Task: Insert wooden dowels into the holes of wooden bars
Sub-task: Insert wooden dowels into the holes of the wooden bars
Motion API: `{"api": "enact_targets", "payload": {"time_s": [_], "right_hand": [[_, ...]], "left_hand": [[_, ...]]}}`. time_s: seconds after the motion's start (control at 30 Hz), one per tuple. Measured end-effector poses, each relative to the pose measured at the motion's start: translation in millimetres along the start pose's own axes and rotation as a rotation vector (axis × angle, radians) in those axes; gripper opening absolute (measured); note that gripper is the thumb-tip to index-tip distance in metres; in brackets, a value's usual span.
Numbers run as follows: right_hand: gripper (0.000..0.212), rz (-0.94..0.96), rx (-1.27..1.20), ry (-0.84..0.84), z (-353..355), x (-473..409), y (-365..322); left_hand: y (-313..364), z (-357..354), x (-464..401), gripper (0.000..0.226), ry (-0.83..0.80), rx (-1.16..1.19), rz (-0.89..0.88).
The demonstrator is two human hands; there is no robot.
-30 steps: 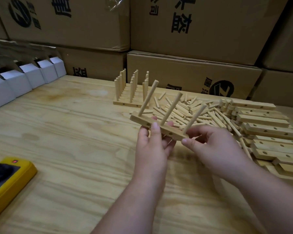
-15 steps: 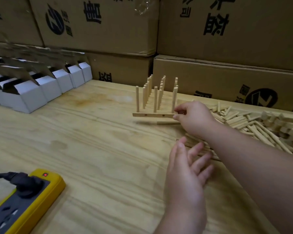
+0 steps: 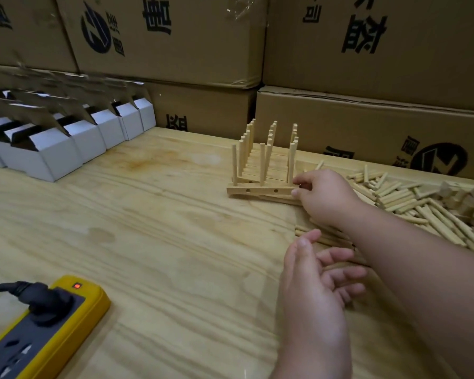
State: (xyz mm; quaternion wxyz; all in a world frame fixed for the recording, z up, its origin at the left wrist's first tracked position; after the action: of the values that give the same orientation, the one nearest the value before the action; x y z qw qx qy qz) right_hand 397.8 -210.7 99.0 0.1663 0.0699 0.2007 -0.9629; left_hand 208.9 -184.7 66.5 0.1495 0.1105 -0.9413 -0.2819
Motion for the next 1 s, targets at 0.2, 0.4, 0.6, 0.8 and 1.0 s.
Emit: {"api": "enact_targets", "payload": {"time_s": [0.2, 0.4, 0.6, 0.8, 1.0], "right_hand": [[0.028, -0.063, 0.046, 0.032, -1, -1, 2], [0.03, -0.075, 0.142, 0.002, -5, -5, -4], [0.016, -0.117, 0.189, 0.01, -6, -8, -5], [0.02, -0.107, 0.215, 0.007, -6, -9, -10], [0.021, -0.094, 0.213, 0.027, -7, -8, -12]], "left_hand": [[1, -1, 2, 0.035, -0.001, -0.024, -0.004], [0, -1, 2, 0.036, 0.0, -0.032, -0.018], [-1, 0, 0, 0.037, 0.004, -0.033, -0.022], [-2, 0, 0, 0.037, 0.011, -0.026, -0.016], [-2, 0, -1, 0.037, 0.001, -0.018, -0.021]]}}
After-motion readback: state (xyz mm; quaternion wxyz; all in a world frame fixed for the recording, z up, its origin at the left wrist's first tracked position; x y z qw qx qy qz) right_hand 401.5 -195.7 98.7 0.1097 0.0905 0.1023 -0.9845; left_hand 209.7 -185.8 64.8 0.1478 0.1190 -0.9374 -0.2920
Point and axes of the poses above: each hand's wrist, its own x-axis away from the middle knuckle, its own z-axis out of the back of the hand, y = z × x, the point moved 4 cm from there along -x, towards the middle knuckle, and after that the axes turned 8 degrees about x, right-handed, at the moved point
